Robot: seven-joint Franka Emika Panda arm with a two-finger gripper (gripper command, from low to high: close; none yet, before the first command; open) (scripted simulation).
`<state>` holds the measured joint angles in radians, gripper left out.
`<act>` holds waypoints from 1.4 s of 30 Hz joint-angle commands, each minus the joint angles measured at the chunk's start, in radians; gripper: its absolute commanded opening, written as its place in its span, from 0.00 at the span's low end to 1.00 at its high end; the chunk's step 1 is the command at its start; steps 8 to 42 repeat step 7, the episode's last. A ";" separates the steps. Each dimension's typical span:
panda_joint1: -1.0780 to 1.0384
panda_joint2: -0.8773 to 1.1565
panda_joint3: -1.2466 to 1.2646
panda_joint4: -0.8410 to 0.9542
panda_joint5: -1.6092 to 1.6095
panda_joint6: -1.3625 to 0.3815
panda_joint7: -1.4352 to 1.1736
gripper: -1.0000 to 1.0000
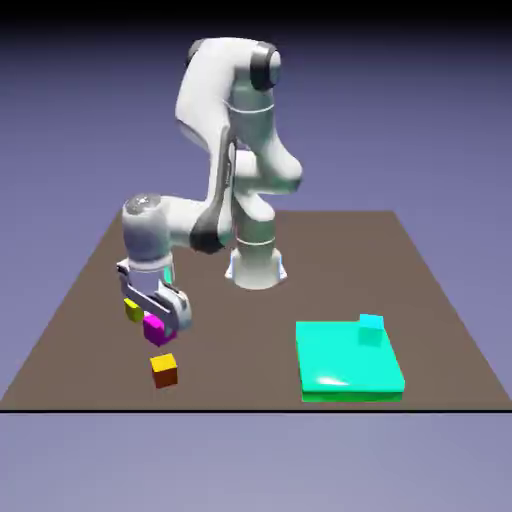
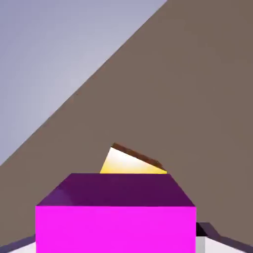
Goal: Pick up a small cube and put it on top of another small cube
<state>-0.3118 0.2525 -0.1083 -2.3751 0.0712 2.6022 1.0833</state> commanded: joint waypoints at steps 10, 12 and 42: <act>-0.003 0.025 0.004 0.001 0.005 0.024 -0.004 1.00; -0.003 0.025 0.004 0.001 0.005 0.024 -0.004 1.00; -0.003 0.025 0.004 0.001 0.005 0.024 -0.004 1.00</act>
